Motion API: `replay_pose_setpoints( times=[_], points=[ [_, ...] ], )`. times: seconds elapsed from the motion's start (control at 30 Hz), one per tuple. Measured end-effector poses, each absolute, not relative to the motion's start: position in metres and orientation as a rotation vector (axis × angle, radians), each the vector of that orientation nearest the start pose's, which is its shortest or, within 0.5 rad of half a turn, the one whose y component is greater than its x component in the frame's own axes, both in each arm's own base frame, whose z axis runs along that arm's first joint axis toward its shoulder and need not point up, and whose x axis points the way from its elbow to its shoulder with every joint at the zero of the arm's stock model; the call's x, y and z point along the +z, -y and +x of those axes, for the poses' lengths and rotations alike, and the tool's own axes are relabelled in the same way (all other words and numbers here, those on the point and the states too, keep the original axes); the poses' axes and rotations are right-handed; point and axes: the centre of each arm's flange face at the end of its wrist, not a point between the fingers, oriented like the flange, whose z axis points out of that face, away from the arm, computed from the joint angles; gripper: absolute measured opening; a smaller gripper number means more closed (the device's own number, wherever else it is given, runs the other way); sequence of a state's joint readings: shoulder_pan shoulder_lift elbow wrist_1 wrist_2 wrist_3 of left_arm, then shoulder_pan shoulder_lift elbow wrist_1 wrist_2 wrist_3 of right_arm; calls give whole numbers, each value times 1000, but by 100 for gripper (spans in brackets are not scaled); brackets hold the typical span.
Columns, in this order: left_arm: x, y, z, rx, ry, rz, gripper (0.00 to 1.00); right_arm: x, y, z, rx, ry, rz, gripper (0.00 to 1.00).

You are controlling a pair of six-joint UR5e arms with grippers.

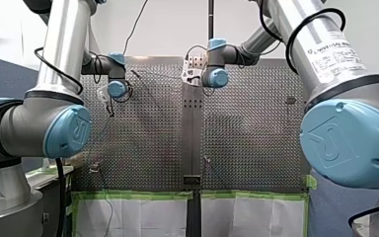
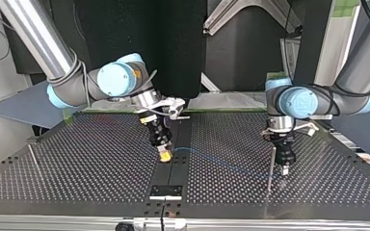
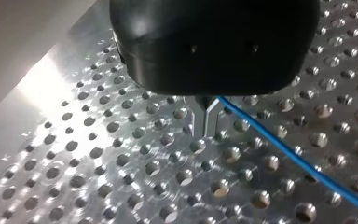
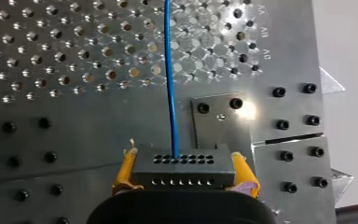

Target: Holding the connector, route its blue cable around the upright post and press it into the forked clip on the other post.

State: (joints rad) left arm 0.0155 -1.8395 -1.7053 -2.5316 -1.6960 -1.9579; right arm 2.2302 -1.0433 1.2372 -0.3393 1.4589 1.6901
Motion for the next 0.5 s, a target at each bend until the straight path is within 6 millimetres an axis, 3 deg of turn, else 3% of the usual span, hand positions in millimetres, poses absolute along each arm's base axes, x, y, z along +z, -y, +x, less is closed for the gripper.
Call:
replay_pose_setpoints(
  times=[0.5],
  points=[
    [341, 127, 592, -226, -1332, -288, 0, 343, 469, 545, 1865, 794, 1662, 0]
  ],
)
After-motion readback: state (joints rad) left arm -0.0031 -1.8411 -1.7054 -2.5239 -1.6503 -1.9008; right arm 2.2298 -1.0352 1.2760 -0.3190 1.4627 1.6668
